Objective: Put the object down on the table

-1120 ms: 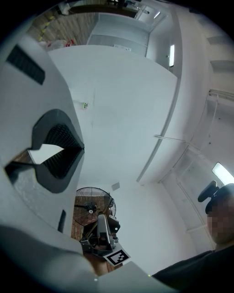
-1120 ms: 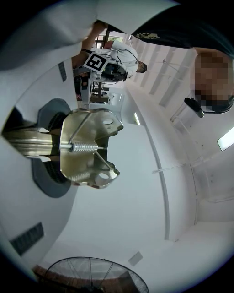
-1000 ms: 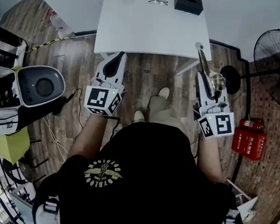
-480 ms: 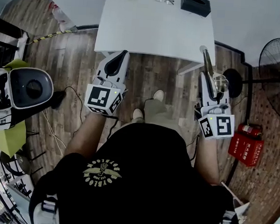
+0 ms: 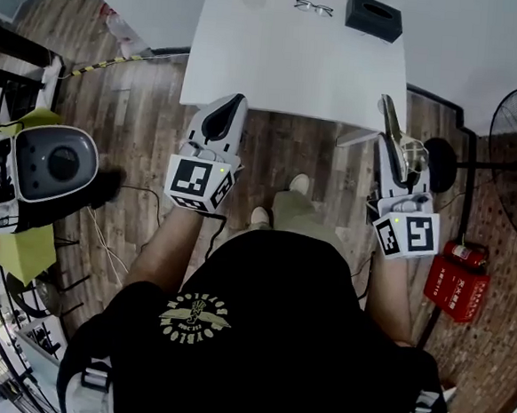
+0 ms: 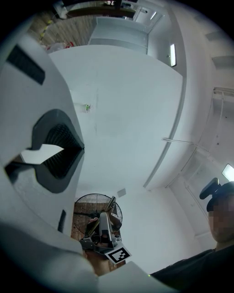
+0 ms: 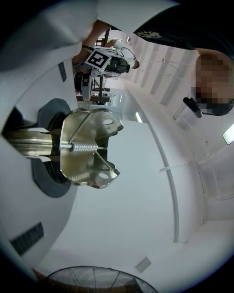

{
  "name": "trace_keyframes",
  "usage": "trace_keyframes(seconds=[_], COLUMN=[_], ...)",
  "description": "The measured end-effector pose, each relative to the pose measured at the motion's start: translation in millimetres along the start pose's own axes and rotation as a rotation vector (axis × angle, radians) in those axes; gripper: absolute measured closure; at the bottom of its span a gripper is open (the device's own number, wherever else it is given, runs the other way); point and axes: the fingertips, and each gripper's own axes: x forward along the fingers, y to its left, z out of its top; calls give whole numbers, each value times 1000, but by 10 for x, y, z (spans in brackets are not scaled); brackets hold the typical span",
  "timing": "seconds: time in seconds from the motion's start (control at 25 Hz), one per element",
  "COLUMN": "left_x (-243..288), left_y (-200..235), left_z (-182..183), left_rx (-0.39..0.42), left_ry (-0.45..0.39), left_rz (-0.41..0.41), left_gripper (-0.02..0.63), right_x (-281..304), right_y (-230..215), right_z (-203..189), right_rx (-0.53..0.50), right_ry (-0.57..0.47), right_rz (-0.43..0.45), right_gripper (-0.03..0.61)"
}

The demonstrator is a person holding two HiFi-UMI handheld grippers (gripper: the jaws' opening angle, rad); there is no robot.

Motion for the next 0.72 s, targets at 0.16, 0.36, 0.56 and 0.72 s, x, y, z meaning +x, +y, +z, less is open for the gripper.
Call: trace_keyframes(seconds=[0.16,0.36,0.56,0.72], left_x=[156,425,668,882], left_y=[60,53,59,63], left_z=[47,14,-80,-124], left_rx=[1,-1,-10,-8], left_ry=[-6,1,19,34], left_rz=[9,15,13,7], left_gripper=[607,607,607,607], right_x=[152,299,444,563], right_y=[-110,-356,-515,-676], right_z=[20,-40,-151,-205], right_rx=[-3,7,18,29], right_ry=[-4,7,25,32], right_rz=[11,15,23,21], right_gripper=[494,494,494,494])
